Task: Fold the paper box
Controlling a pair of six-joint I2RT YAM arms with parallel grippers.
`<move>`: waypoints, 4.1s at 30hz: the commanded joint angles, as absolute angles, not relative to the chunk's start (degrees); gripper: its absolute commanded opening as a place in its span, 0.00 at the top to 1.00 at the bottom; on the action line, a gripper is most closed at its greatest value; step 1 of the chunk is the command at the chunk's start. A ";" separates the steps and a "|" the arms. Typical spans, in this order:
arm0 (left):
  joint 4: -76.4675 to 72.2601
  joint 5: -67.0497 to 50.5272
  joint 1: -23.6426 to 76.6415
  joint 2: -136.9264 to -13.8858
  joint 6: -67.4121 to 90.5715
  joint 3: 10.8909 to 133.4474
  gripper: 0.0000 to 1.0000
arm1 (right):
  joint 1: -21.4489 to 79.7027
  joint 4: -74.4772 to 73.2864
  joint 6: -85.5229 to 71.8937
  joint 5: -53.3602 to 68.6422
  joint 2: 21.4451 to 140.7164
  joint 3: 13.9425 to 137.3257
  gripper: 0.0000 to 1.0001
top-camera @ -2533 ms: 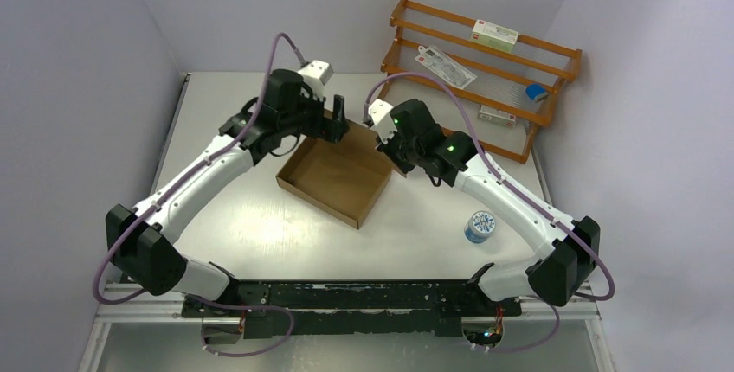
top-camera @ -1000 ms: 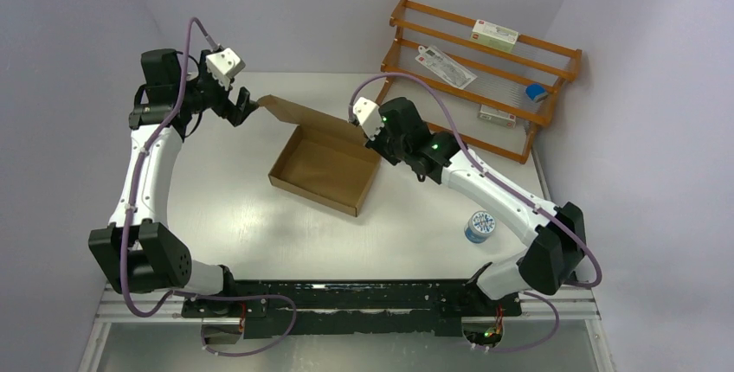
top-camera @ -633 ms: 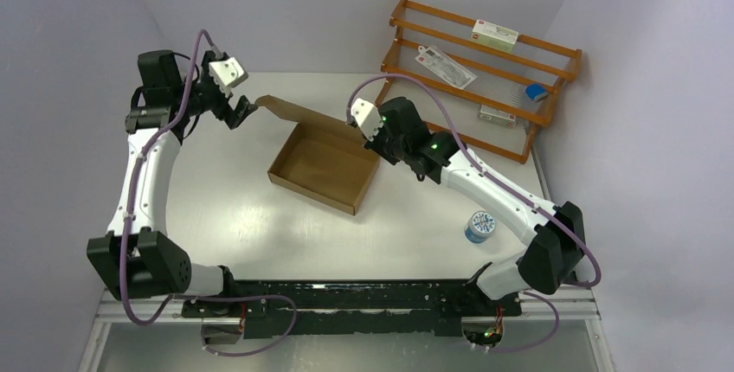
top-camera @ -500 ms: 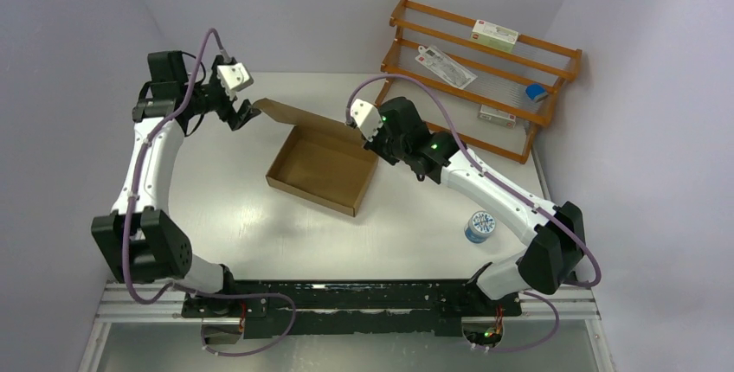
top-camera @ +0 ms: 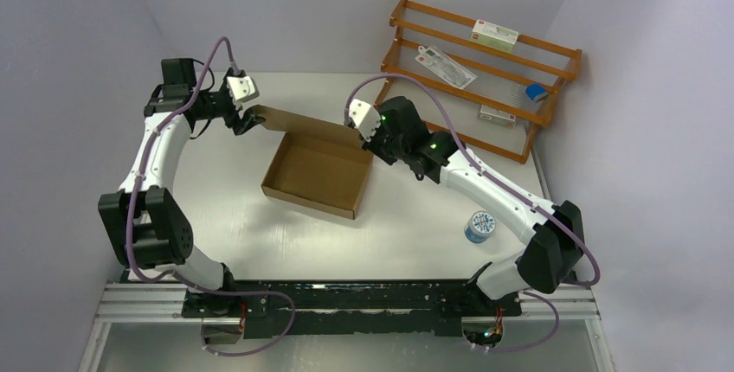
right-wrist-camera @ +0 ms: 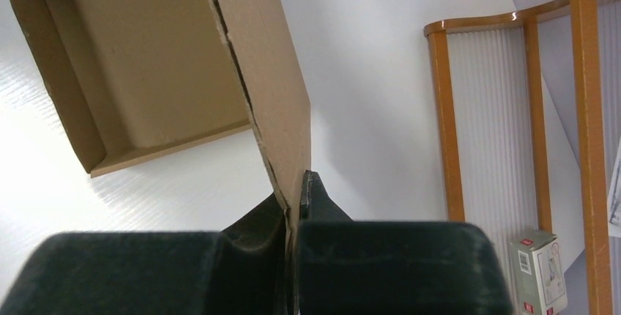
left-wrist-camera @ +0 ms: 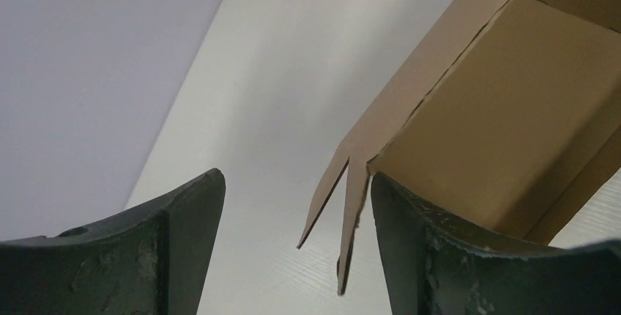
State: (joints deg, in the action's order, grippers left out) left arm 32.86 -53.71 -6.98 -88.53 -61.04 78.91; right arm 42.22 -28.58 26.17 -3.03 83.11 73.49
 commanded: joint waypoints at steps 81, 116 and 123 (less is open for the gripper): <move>24.95 -10.65 8.96 -58.69 6.99 56.63 0.41 | 40.22 -20.27 -6.45 -19.02 82.44 72.40 0.74; 21.60 -26.34 9.55 -63.19 15.70 54.32 0.79 | 36.75 -25.93 -18.01 -5.30 88.91 79.90 1.00; 21.39 -25.90 10.36 -63.62 17.67 53.92 0.79 | 36.81 -28.37 -25.01 -6.65 90.49 83.31 1.00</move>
State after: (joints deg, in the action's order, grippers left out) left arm 24.27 -22.35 9.06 -63.24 14.63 54.54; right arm 36.38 -27.83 -17.76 -8.80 90.00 80.93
